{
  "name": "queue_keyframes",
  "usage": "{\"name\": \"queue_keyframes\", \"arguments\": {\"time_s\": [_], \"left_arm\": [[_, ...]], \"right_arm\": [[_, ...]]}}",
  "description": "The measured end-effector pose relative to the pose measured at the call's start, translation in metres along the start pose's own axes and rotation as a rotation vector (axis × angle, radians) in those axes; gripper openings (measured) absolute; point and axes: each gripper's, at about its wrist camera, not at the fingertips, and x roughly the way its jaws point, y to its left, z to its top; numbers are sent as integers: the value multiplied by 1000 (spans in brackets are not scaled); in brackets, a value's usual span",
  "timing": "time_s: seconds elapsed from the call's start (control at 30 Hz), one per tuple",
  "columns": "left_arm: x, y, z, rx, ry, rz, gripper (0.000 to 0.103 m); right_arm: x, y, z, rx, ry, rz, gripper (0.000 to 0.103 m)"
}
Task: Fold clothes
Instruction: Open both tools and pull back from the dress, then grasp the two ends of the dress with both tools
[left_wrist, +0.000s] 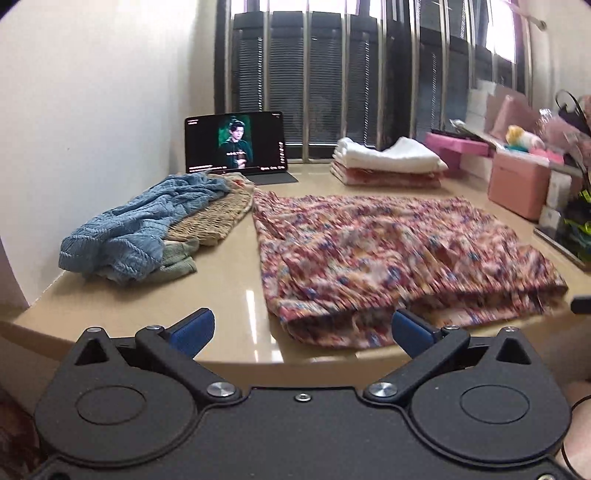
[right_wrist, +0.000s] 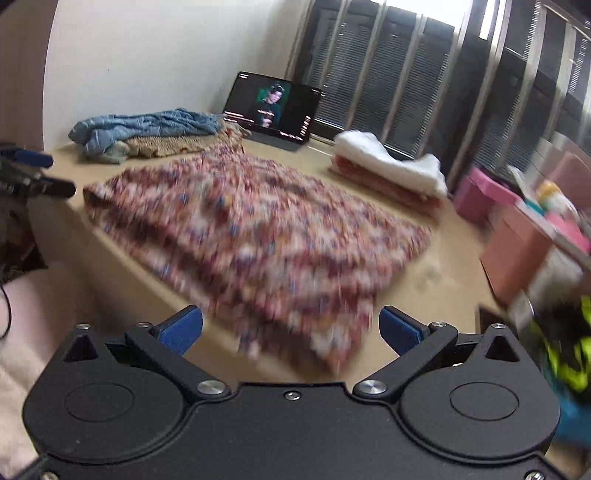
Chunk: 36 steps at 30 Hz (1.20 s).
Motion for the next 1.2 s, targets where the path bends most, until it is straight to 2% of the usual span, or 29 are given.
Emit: {"name": "queue_keyframes", "arguments": {"time_s": [0.13,0.23,0.4,0.6,0.77,0.93,1.2], "left_arm": [[-6,-9,-7,5,18,-15,103],[-11,-16,-8,46,8,-11,103],[-19,-24,-9,118,-27,21,103],[-20,-28,-13,200,-24,22,103],[-10,-36,-14,384,-33,53,103],[2,-43,-15,534,-22,19,103],[34,-61,-27,887,-7,-28,103]], "right_arm": [[-20,8,-33,51,-48,-55,103],[-26,13,-41,50,-73,-75,103],[-27,18,-41,1,-54,-114,103],[-27,25,-41,-57,-53,-92,103],[-17,33,-33,-200,-34,-108,103],[-3,42,-21,-314,-21,-83,103],[30,48,-12,-492,42,6,103]]}}
